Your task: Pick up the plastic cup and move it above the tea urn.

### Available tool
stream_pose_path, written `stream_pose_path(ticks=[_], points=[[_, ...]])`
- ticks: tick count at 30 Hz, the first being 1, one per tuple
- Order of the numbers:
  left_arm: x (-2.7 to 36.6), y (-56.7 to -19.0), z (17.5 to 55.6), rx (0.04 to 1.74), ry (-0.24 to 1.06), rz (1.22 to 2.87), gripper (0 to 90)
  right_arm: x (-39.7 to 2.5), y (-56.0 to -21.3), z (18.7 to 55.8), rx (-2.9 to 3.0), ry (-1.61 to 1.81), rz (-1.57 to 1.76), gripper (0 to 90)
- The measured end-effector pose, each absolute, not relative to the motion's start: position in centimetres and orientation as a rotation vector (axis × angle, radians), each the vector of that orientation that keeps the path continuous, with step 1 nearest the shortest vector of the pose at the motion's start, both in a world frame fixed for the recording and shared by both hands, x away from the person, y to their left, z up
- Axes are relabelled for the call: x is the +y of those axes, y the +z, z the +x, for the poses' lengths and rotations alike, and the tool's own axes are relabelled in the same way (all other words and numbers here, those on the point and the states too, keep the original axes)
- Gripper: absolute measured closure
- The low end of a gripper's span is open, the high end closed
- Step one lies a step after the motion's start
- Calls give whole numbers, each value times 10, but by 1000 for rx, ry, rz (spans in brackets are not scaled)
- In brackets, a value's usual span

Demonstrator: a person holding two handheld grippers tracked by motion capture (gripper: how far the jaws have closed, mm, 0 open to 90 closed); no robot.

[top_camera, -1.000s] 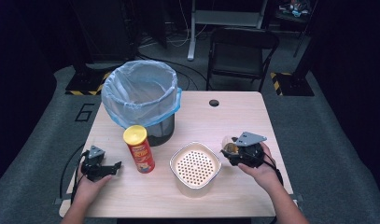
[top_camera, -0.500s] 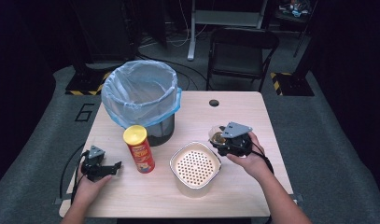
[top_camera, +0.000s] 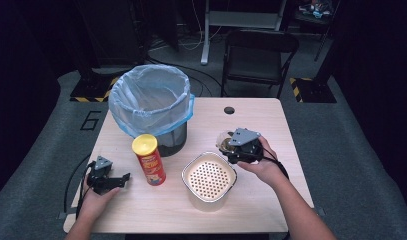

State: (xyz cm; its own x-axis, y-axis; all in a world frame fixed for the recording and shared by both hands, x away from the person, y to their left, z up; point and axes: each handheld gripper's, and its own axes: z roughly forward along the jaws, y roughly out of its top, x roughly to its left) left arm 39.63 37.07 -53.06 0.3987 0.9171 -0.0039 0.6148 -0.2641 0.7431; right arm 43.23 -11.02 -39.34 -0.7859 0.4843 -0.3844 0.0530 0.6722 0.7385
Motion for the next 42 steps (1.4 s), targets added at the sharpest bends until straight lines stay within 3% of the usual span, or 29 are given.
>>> stream_pose_path(ticks=[42], points=[[371,-531,396,1305,576,1987,117,-98,-397,401,2159,809,-26,349]])
